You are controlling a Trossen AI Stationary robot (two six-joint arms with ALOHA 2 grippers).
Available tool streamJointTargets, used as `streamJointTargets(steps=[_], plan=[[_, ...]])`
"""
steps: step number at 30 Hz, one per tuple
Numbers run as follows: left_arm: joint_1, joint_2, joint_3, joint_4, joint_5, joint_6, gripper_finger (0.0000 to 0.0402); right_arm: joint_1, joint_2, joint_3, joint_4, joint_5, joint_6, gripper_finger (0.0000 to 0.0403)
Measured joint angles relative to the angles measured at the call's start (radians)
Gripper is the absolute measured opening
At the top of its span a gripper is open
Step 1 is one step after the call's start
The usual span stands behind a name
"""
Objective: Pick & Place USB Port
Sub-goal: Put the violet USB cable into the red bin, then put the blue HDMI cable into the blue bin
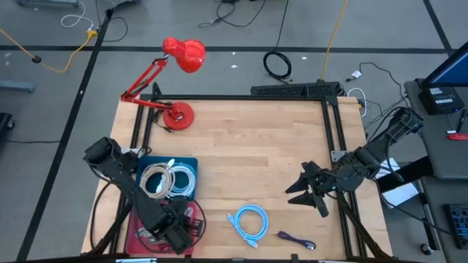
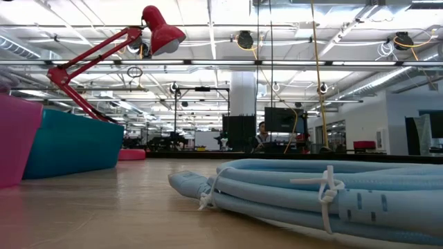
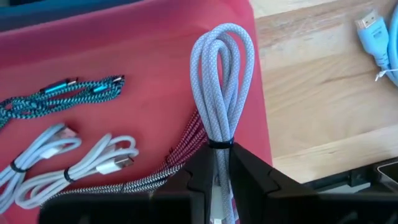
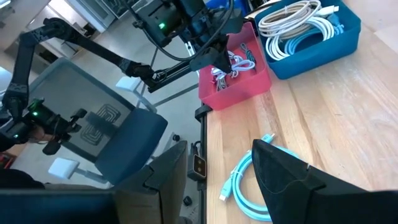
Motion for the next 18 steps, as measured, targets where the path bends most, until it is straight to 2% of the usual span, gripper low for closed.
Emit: streamJointTargets(steps=[11, 18], plan=[[-0.007, 0.0, 0.0, 0.012, -0.008, 0.055, 0.0052, 0.002, 0.0, 0.0, 0.0, 0.0, 0.019, 0.0171], [-0.006, 0.0, 0.0, 0.024, 0.008, 0.05, 0.0133, 0.002, 0.0, 0.0, 0.0, 0.0, 0.019, 0.0171]])
